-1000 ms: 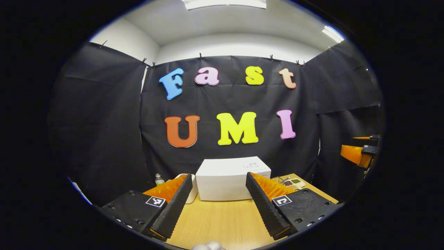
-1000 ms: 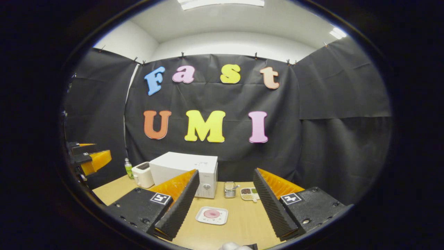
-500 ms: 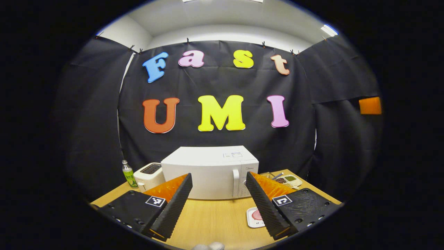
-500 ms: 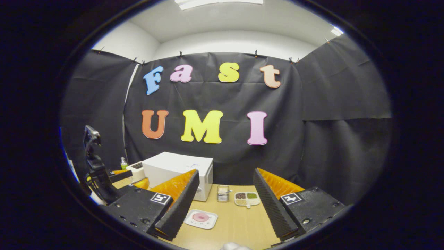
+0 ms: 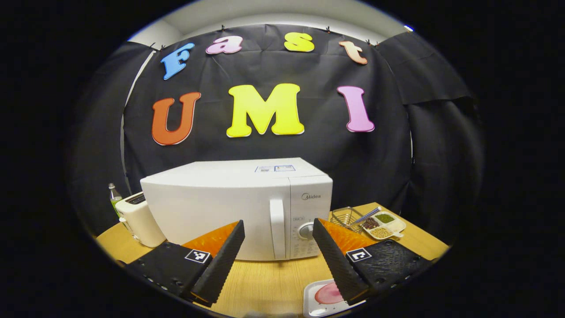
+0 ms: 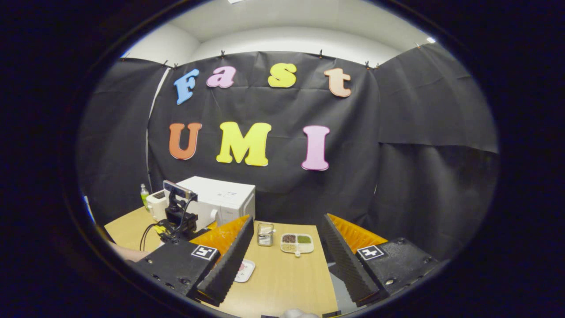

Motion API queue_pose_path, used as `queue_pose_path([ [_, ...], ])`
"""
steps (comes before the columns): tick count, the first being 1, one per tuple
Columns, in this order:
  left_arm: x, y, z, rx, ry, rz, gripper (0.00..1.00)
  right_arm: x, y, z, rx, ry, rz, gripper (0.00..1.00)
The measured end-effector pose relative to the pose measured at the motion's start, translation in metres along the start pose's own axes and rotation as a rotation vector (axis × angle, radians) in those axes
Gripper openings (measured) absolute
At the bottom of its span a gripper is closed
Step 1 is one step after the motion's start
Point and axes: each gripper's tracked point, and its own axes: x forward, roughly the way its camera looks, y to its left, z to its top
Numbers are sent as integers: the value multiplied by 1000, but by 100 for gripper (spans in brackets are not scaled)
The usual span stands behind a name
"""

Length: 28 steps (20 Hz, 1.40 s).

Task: Open the microwave oven with the left hand, put the food in, and close the microwave oven.

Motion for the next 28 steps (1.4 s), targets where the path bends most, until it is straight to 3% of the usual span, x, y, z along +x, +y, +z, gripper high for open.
queue_pose_path([
  [4,39,2,-28,-7,55,17,94,6,-6,-13,0,45,-16,100],
  [6,49,6,-35,-17,67,29,82,12,-6,-20,-2,65,-12,100],
  [7,51,9,-35,-18,66,33,85,14,-4,-23,0,74,-8,100],
  [8,53,9,-35,-18,61,29,83,17,-3,-25,4,81,-6,100],
  [9,55,10,-33,-15,49,25,71,20,-2,-26,8,86,-1,100],
  [10,56,14,-30,-5,37,36,78,23,0,-28,10,94,4,100],
  [11,57,11,-27,-8,31,17,52,25,3,-29,12,100,12,100],
  [12,58,7,-26,-3,27,8,57,26,6,-29,13,105,21,100],
  [13,60,2,-27,1,29,-9,49,27,8,-29,12,106,25,100],
  [14,57,0,-26,10,30,-10,32,29,8,-29,6,106,26,100],
  [15,59,1,-26,20,30,-2,27,29,9,-27,2,104,27,100],
  [18,57,0,-27,-34,35,-17,23,30,12,-22,-10,93,32,100],
  [19,56,0,-27,-35,36,-16,18,30,12,-22,-12,93,33,100],
  [21,54,0,-25,-16,30,7,18,31,13,-25,-9,99,35,100],
  [22,55,2,-25,-6,21,21,11,30,14,-26,-11,103,34,100],
  [26,53,0,-27,-44,25,15,11,24,14,-22,-43,97,31,100],
  [27,52,0,-26,-29,20,17,5,23,14,-21,-47,94,29,100],
  [28,47,1,-28,-32,33,13,5,21,14,-20,-49,93,30,100],
])
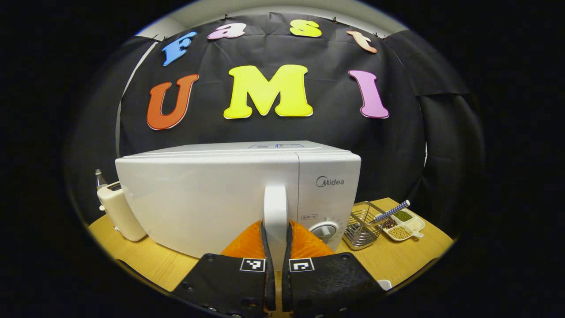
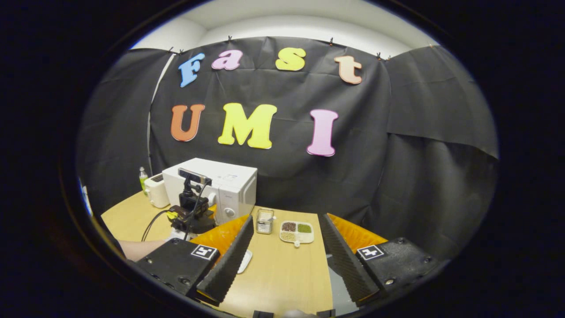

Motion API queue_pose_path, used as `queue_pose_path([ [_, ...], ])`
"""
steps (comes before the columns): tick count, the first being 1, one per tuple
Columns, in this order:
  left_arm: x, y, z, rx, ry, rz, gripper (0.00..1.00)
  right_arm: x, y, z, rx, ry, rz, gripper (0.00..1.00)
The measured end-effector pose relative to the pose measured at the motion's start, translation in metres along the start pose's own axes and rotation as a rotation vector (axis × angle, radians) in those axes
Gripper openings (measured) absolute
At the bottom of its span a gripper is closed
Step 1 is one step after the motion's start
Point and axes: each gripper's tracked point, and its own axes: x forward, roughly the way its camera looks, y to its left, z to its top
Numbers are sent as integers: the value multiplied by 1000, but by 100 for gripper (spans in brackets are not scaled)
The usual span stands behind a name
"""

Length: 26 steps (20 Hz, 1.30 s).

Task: Open the microwave oven with the left hand, put the food in, and close the microwave oven.

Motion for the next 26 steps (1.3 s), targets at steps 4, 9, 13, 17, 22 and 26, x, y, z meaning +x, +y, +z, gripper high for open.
queue_pose_path([
  [4,-45,7,-8,10,-29,-28,5,0,16,-4,-24,1,23,100],
  [9,-110,35,-20,-11,1,-24,10,-3,51,-6,7,2,93,94],
  [13,-148,73,-27,0,23,27,37,-14,82,-8,30,4,146,100],
  [17,-185,111,-22,8,19,66,69,-29,104,-14,41,4,164,100],
  [22,-223,159,-27,46,33,100,90,-42,121,-40,55,33,143,100],
  [26,-254,204,-35,68,68,178,95,-47,123,-61,83,61,168,100],
])
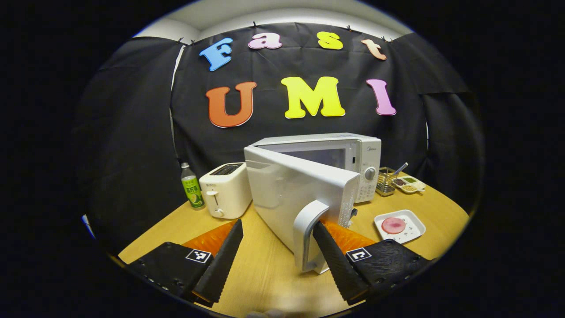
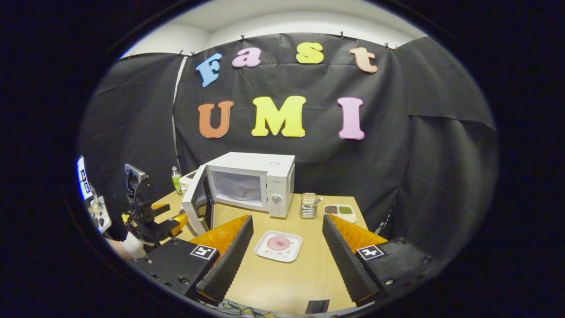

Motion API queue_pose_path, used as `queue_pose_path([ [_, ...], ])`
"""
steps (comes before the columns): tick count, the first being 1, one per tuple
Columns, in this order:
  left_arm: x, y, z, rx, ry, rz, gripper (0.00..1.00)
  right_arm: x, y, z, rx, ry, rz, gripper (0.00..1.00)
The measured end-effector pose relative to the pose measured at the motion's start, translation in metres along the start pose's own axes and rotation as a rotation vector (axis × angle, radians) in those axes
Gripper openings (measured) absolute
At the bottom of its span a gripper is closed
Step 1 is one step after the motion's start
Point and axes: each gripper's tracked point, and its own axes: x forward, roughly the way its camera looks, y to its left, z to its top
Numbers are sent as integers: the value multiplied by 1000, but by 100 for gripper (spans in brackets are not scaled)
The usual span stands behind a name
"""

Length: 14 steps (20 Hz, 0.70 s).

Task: Open the microwave oven with the left hand, put the food in, and close the microwave oven.

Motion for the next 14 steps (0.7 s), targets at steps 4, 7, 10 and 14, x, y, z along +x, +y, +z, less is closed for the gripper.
queue_pose_path([
  [4,-30,65,-20,-2,52,158,95,-1,-19,-21,-17,44,58,100],
  [7,-57,99,-25,2,82,253,95,5,-39,-36,-12,61,75,100],
  [10,-83,103,-18,4,67,264,95,22,-49,-58,32,114,77,100],
  [14,-100,89,15,-22,16,219,95,67,-51,-103,61,247,52,88],
])
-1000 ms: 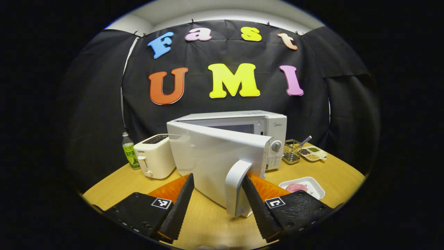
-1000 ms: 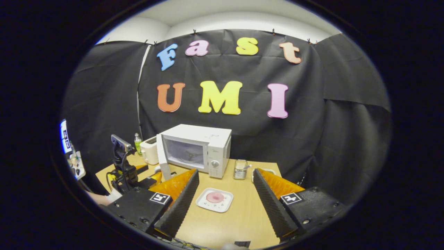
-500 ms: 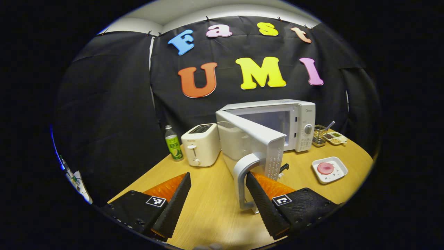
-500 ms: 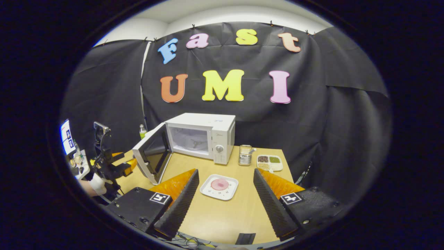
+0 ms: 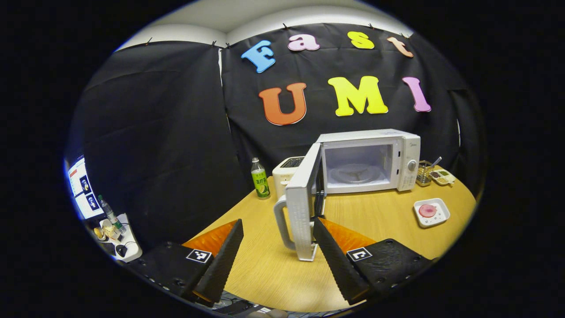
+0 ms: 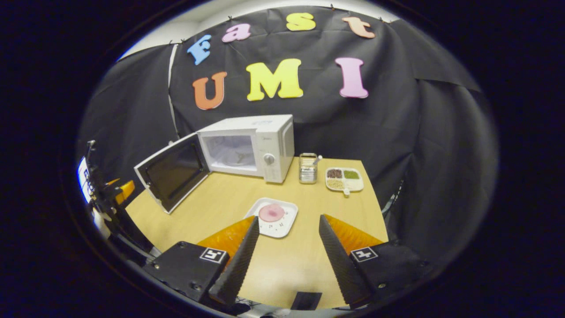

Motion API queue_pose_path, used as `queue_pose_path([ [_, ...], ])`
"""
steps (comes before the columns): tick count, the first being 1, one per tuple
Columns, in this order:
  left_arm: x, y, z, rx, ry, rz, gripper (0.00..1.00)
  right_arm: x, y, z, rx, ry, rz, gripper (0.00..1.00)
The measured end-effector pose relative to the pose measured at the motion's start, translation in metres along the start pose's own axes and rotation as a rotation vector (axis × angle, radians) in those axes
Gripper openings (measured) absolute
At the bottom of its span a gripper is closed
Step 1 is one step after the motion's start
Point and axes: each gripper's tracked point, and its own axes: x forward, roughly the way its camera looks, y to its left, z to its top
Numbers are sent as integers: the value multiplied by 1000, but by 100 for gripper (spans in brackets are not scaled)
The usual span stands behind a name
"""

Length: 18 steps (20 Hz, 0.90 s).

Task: Open the microwave oven with the left hand, put the food in, and close the microwave oven.

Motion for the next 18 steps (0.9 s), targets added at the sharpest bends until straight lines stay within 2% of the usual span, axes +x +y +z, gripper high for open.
queue_pose_path([
  [2,-7,-12,23,11,-48,-55,95,35,6,-18,30,78,-5,78],
  [7,-11,-53,61,14,-111,-259,95,119,15,-62,82,226,-56,75],
  [8,-10,-60,65,6,-108,-292,95,134,19,-69,103,257,-44,64],
  [9,-8,-64,69,1,-111,-307,95,152,20,-74,117,288,-32,75],
  [11,-3,-75,75,-18,-108,-337,95,176,17,-81,113,344,-22,73],
  [12,2,-78,77,-26,-103,-339,95,185,12,-82,108,365,-25,62],
  [13,6,-81,77,-36,-94,-338,95,194,11,-84,103,385,-16,71],
  [14,10,-83,80,-41,-92,-335,95,203,9,-87,99,411,-6,58],
  [15,14,-85,82,-42,-90,-330,95,209,7,-90,97,431,3,67],
  [16,18,-88,83,-45,-91,-327,95,214,6,-93,101,456,8,55],
  [17,21,-90,83,-47,-84,-321,95,219,9,-95,113,468,21,55],
  [18,25,-91,84,-51,-78,-316,95,222,11,-98,126,485,29,66],
])
